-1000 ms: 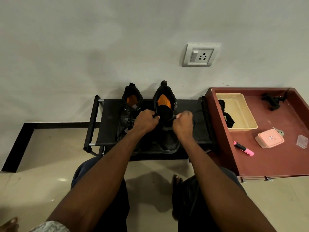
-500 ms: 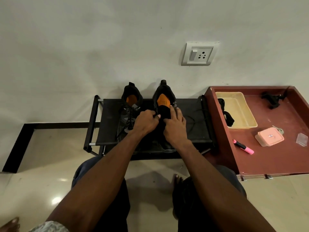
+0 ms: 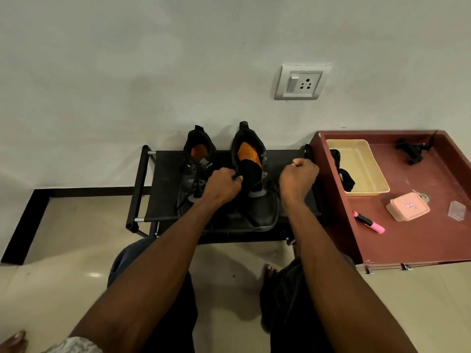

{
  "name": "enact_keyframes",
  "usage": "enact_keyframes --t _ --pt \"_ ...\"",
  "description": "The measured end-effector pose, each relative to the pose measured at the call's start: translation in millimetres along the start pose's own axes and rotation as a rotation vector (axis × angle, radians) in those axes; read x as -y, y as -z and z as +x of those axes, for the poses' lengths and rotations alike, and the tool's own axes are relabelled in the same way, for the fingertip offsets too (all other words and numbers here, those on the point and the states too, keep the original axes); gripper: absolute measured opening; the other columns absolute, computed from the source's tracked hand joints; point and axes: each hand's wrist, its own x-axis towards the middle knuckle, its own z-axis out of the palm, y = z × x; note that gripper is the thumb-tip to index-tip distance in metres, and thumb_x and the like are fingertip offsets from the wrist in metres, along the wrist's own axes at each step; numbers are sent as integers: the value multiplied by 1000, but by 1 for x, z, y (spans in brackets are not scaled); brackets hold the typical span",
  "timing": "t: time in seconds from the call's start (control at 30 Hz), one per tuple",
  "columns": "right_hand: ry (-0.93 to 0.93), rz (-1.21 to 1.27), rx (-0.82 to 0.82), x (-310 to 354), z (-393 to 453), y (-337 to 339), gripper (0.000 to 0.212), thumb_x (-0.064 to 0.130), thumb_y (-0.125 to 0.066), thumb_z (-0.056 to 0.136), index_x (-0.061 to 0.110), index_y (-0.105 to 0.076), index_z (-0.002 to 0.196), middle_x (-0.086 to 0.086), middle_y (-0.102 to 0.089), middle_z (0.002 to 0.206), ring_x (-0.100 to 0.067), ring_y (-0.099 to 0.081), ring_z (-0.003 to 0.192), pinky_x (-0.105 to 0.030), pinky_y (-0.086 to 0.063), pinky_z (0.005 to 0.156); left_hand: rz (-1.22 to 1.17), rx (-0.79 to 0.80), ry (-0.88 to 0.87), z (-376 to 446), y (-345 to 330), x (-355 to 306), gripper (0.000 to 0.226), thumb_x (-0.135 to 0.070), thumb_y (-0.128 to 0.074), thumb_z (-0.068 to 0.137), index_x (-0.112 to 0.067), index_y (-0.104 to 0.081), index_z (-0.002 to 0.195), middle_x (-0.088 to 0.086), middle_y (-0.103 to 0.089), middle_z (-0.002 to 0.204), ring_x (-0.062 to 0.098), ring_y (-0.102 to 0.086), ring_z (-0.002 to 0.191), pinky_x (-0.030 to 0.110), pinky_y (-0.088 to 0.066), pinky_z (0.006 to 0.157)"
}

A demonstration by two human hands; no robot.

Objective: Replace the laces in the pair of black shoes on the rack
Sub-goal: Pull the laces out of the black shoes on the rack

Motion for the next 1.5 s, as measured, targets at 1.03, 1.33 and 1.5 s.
enact_keyframes --t 1.03,1.33,1.5 --pt "517 -542 399 -8 2 6 29 12 -65 90 24 -70 116 -9 -17 164 -31 -8 152 -55 -14 120 112 -154 -14 -8 -4 -11 39 -24 -59 92 -19 -40 59 -1 -47 58 14 -44 50 27 -30 48" --pt "489 -618 598 -13 -14 -15 17 7 -64 88 21 -73 88 -12 -38 154 -29 -36 141 -54 -15 118 120 -166 -8 -7 -2 -11 39 -24 -60 91 -18 -40 59 1 -48 58 16 -45 50 26 -30 48" --pt "117 45 6 3 12 9 20 0 -55 94 5 -67 109 -8 -60 128 -16 -59 108 -15 -43 98 102 -147 1 -8 0 -11 39 -22 -60 92 -18 -39 59 0 -47 58 14 -43 50 26 -30 48"
